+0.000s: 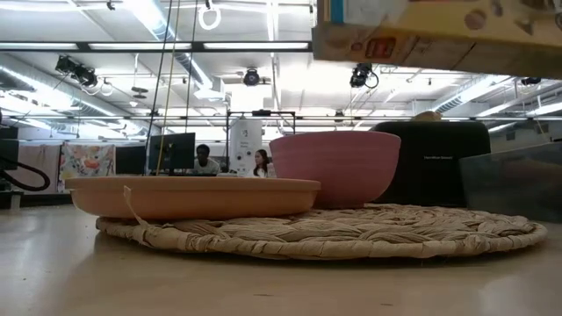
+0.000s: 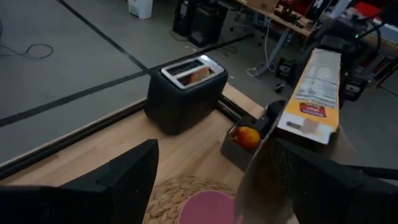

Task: Arrange a breakfast setting
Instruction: Pour the cereal from the yellow cereal box into the pink bowl

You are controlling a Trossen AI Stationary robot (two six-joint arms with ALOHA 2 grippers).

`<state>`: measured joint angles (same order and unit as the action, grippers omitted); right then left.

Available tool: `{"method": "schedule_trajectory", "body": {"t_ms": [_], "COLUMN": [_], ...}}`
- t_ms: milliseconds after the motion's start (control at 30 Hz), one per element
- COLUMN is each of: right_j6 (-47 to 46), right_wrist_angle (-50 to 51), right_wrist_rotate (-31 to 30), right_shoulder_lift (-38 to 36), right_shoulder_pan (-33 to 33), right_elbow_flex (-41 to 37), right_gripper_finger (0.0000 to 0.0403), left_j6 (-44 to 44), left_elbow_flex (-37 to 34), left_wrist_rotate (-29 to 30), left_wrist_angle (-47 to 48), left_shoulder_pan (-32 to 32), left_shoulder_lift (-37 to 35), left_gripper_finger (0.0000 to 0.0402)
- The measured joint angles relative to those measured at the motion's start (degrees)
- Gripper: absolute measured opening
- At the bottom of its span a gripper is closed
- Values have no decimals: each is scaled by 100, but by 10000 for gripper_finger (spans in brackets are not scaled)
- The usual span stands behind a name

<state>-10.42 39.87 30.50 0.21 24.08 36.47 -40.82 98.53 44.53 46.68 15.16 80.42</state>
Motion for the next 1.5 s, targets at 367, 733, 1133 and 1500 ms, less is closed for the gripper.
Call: {"method": "schedule_trajectory", "body": {"t_ms": [367,733,1133,1500], "right_j6": [416,479,412,543], "right_wrist_angle": [613,755,752,1212], "right_wrist_rotate": [-192,-397,-496,-670], "right_shoulder_lift": [4,2,238,622], "right_shoulder_pan": [0,0,-2,0], "right_elbow_flex": [-2,-2,-2,298], "right_gripper_finger": [242,242,242,242], "left_j6": [-105,-208,-216,-248], "left_elbow_flex": [-6,-6,-6,-6], "left_wrist_rotate": [88,164,180,177], "left_wrist_angle": [-7,-4,30,200], "left_shoulder_pan": [21,17,19,21], "left_shoulder_lift": [-4,-4,33,29], "left_gripper_finger": [315,315,315,315]}}
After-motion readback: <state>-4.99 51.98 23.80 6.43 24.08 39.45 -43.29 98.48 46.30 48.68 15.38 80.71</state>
